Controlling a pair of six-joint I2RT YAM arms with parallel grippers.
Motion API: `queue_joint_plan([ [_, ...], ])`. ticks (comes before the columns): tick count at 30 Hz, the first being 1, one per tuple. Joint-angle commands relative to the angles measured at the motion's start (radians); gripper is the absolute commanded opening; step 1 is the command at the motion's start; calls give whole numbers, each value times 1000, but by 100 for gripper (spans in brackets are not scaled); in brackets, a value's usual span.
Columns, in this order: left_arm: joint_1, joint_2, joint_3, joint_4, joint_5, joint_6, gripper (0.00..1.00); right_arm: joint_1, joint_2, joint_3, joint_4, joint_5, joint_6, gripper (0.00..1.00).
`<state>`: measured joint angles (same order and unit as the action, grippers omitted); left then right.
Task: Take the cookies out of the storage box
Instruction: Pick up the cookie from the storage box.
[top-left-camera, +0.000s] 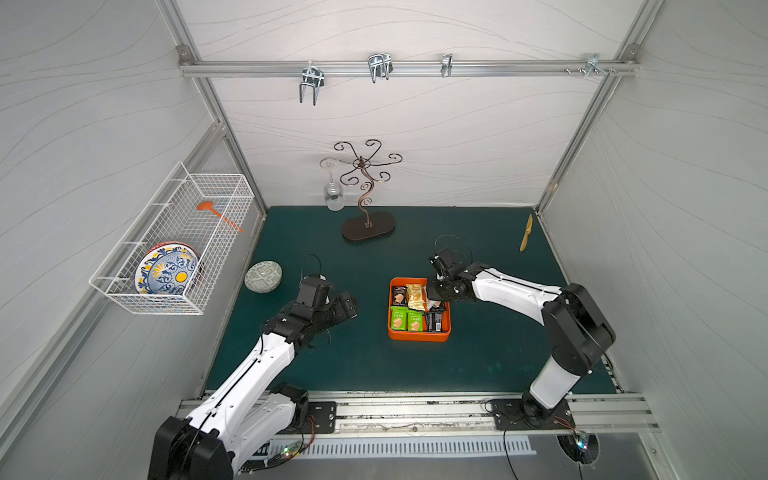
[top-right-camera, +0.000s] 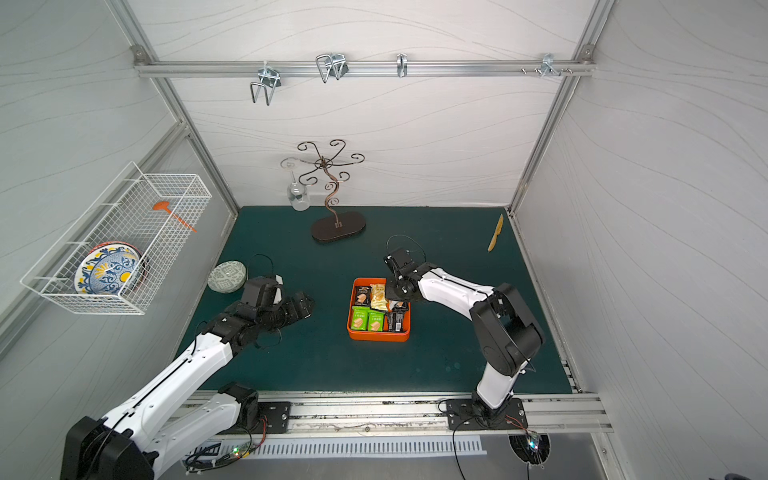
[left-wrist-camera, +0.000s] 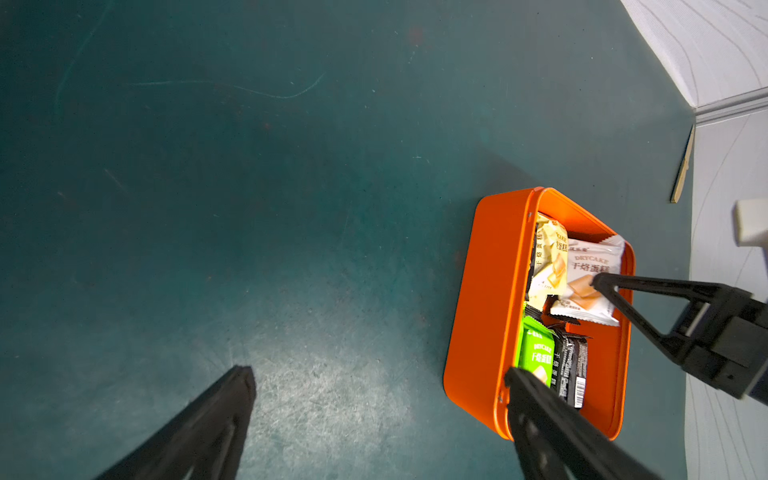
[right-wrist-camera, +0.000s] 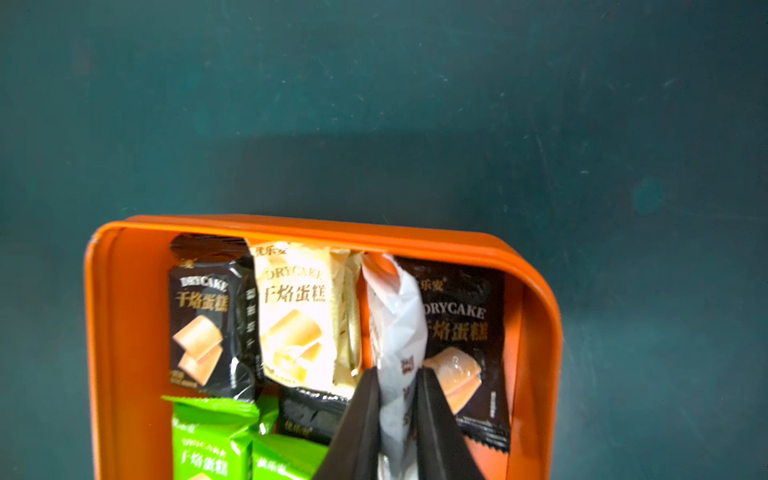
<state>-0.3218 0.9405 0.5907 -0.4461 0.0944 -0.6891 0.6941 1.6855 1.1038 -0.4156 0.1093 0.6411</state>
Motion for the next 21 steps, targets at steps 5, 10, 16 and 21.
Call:
queue_joint_plan([
  [5, -3, 53, 64, 40, 3, 3, 98, -14, -143, -16, -73, -22, 9, 16],
  [10, -3, 100, 103, 48, 10, 23, 98, -49, -245, -30, -102, -71, 6, 17],
  [16, -3, 173, 162, 60, 10, 49, 98, -155, -320, -32, -82, -152, -11, 18],
  [21, -3, 230, 203, 65, 23, 57, 98, -277, -263, -7, -40, -207, -50, 18],
])
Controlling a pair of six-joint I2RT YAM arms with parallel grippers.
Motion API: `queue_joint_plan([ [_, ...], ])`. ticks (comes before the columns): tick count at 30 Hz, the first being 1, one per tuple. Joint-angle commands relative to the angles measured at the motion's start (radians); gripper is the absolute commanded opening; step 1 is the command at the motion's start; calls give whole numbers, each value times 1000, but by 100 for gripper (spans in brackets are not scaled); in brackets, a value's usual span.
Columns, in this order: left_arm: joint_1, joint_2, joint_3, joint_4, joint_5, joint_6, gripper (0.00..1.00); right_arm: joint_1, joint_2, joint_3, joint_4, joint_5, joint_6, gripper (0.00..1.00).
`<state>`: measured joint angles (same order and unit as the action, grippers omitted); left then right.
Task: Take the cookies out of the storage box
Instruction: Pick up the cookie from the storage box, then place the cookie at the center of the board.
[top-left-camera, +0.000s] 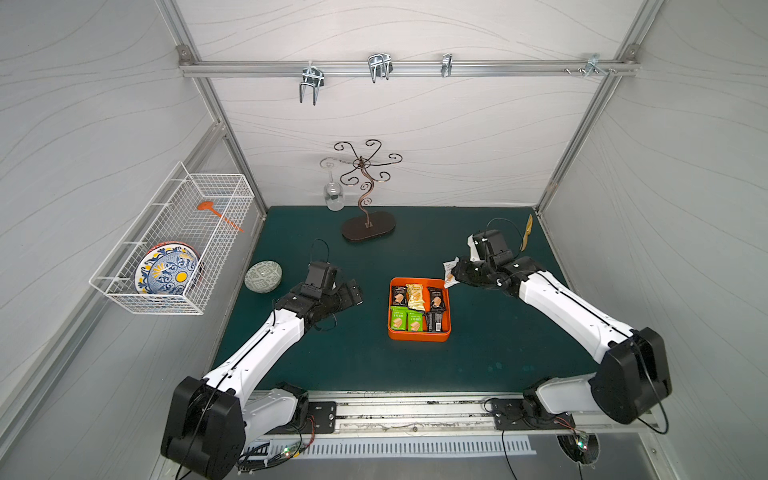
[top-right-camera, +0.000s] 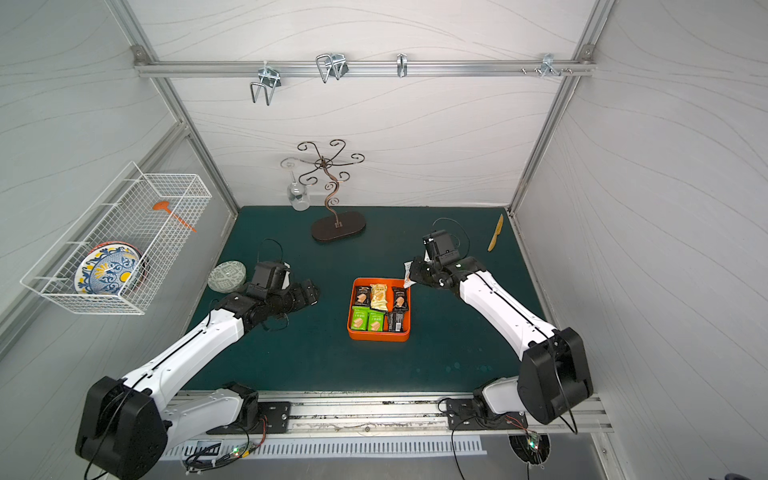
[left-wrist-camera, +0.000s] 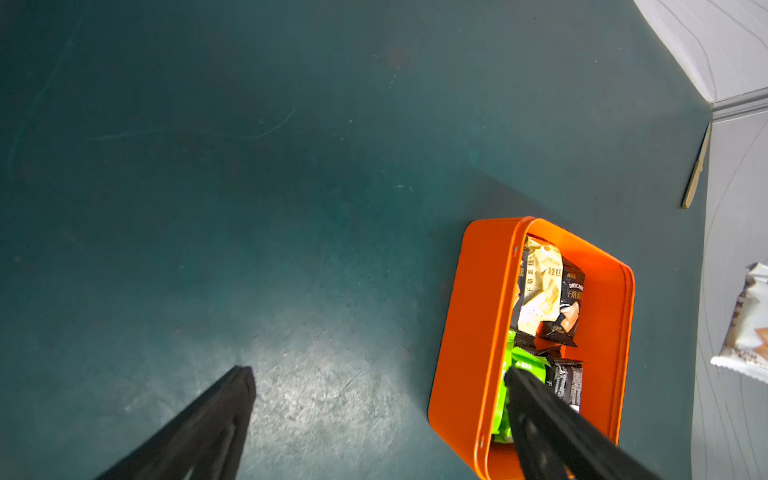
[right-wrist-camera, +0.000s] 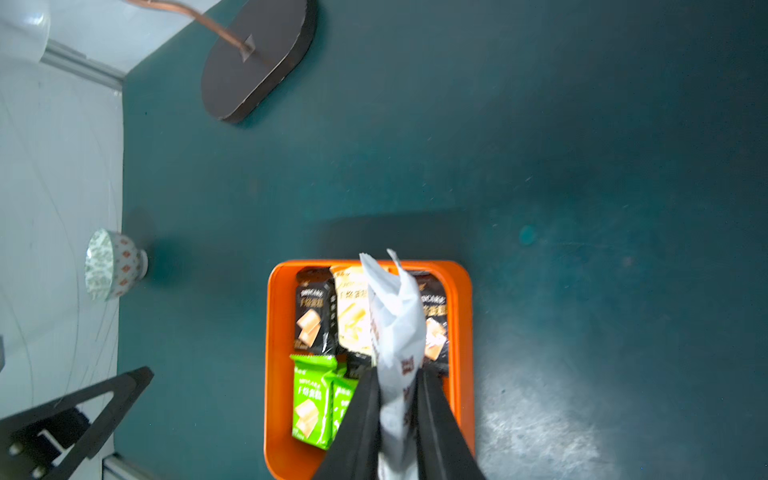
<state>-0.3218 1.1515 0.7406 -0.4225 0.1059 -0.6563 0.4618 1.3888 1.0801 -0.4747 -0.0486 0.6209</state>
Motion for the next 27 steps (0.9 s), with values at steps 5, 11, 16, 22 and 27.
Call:
queue_joint_plan([
  [5, -3, 49, 69, 43, 24, 42, 98, -160, 168, 58, 86, -125, -55, 18],
  [11, -3, 56, 53, 37, 20, 55, 98, -237, 375, 139, 154, -219, -69, 18],
  [16, -3, 54, 42, 45, 22, 53, 98, -270, 543, 253, 184, -337, -62, 19],
  [22, -3, 44, 45, 41, 20, 60, 98, -271, 667, 351, 178, -387, -53, 20],
  [27, -4, 33, 39, 45, 21, 57, 98, -271, 724, 399, 123, -374, -81, 21],
])
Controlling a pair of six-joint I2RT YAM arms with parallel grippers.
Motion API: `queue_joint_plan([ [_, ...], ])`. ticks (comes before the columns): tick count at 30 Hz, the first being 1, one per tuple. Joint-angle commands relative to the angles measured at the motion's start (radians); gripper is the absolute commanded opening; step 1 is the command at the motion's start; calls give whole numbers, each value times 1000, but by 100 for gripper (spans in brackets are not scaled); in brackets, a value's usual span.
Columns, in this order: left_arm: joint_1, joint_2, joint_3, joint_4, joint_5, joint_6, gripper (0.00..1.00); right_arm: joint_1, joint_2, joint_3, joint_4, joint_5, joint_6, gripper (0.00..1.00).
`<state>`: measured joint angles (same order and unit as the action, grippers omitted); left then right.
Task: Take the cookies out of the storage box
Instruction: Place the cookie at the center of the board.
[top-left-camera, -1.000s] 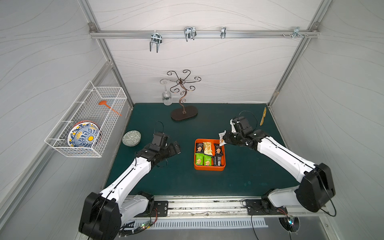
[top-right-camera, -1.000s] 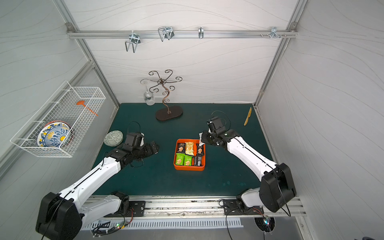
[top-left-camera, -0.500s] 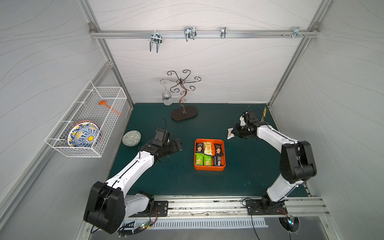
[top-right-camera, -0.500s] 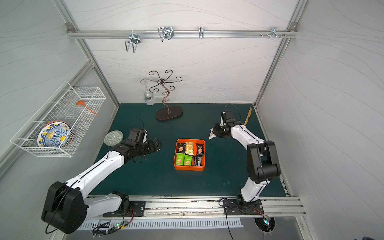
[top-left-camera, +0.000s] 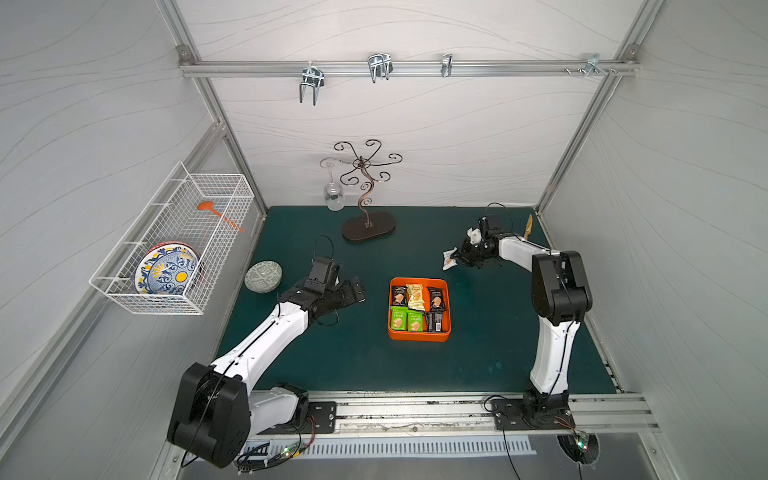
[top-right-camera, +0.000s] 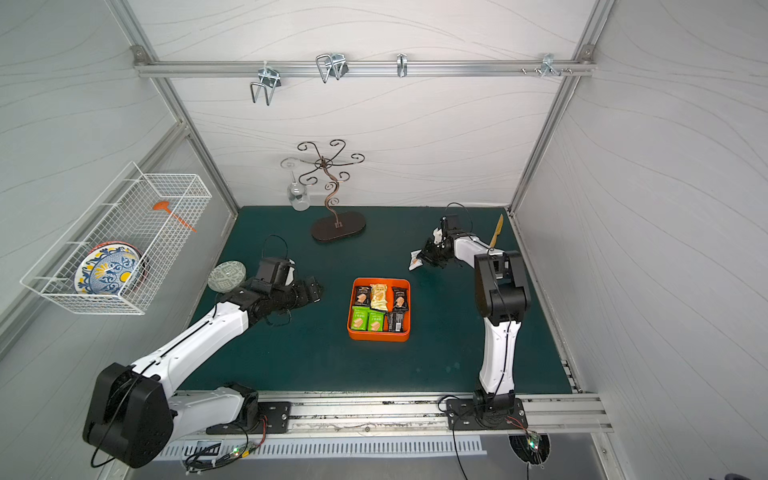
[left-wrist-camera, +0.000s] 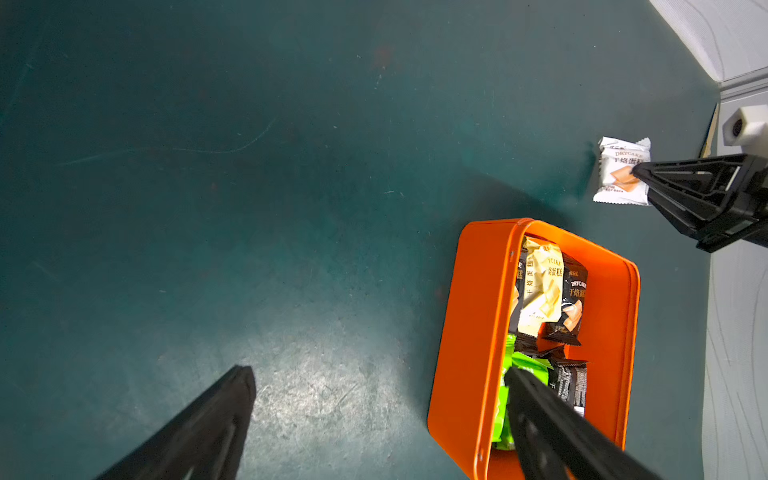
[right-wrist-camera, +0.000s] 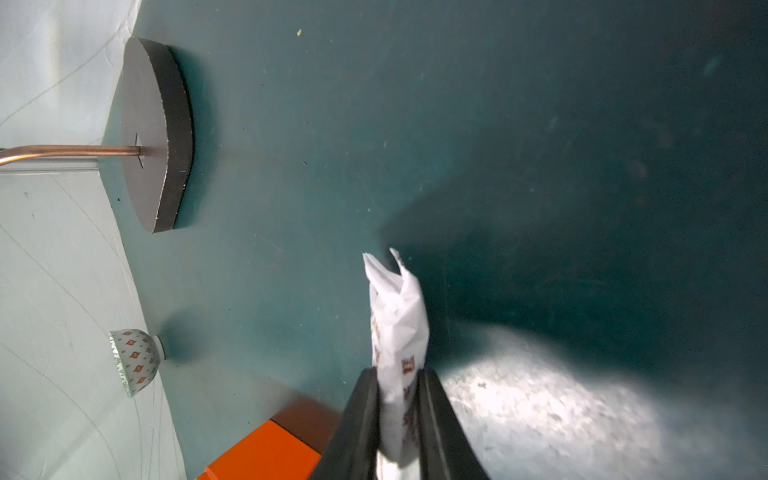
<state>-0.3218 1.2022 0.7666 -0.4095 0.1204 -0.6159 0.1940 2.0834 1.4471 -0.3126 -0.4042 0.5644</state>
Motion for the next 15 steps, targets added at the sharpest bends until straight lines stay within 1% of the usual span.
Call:
queue_joint_plan([
  [1, -3, -20, 13, 34, 6, 17, 98, -3, 38, 38, -47, -12, -30, 21],
  [3, -3, -22, 15, 34, 7, 16, 98, -4, 46, 39, -57, 1, -36, 23],
  [4, -3, -21, 15, 34, 8, 16, 98, -3, 47, 39, -61, 8, -38, 26],
  [5, -3, -24, 14, 34, 8, 16, 98, -3, 47, 39, -65, 17, -40, 32],
  [7, -3, -24, 13, 33, 10, 16, 98, -4, 46, 39, -72, 32, -44, 39],
  [11, -3, -32, 13, 31, 8, 18, 98, -5, 36, 52, -92, 51, -52, 46],
  [12, -3, -35, 13, 31, 7, 17, 98, -5, 29, 54, -102, 63, -56, 49],
  [13, -3, -37, 13, 29, 7, 18, 98, -5, 19, 59, -116, 80, -59, 57],
  [15, -3, -41, 11, 26, 5, 18, 98, -7, -5, 61, -144, 108, -66, 64],
])
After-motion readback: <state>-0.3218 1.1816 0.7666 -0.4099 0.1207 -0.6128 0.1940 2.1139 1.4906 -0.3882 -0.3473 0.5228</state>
